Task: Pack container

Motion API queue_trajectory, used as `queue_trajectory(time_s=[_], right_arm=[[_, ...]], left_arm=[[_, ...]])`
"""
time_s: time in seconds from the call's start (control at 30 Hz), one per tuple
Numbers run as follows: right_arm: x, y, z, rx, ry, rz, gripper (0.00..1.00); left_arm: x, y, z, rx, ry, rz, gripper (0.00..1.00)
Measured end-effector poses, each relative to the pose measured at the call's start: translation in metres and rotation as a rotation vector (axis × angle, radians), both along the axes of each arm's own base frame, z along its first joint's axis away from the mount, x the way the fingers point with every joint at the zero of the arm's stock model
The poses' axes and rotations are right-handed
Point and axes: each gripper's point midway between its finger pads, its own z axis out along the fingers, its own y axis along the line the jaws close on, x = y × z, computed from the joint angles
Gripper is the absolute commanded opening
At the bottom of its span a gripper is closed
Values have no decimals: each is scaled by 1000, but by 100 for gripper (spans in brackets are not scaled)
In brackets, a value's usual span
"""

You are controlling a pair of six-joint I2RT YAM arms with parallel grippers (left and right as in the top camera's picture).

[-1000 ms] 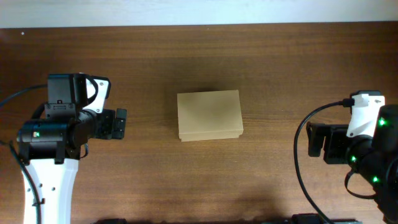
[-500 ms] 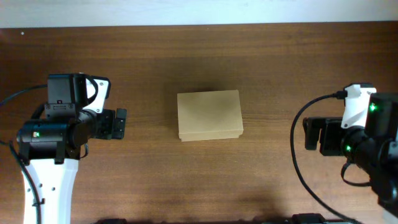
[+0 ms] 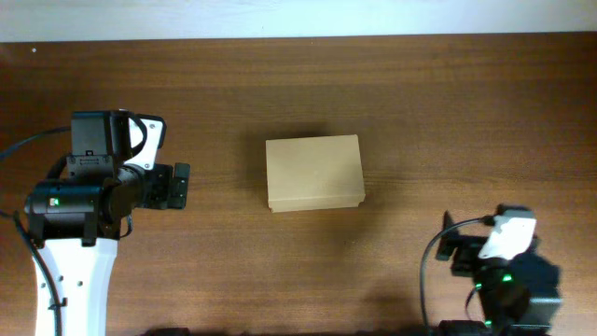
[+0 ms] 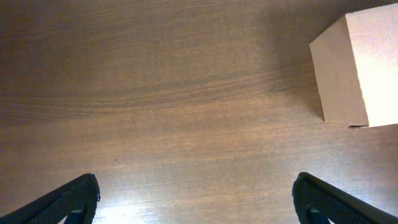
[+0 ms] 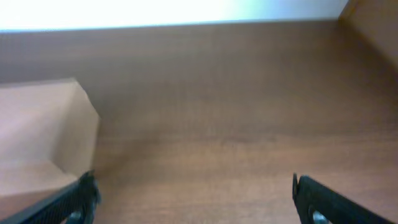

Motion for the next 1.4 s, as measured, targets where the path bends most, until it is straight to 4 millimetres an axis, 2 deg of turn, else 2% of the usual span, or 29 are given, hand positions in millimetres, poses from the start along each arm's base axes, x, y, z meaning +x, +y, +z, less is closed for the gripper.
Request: queue_trajectory(time_s=[0.07, 0.17, 0.33, 0.43, 0.67, 0.83, 1.4], right_arm=[[1, 0, -36, 0, 8, 0, 99], [3, 0, -68, -1, -12, 0, 99], [1, -2, -98, -5, -3, -7, 99], [0, -1, -105, -4, 6, -7, 99], [0, -2, -107, -4, 11, -7, 99], [0, -1, -124, -2, 48, -7, 99], [0, -1, -124, -2, 48, -7, 99]], left_arm=[[0, 0, 0, 0, 1, 0, 99], [0, 0, 0, 0, 0, 0, 99], [0, 0, 0, 0, 0, 0, 99], [0, 0, 0, 0, 0, 0, 99], [0, 0, 0, 0, 0, 0, 99], [0, 0, 0, 0, 0, 0, 99], [0, 0, 0, 0, 0, 0, 99]])
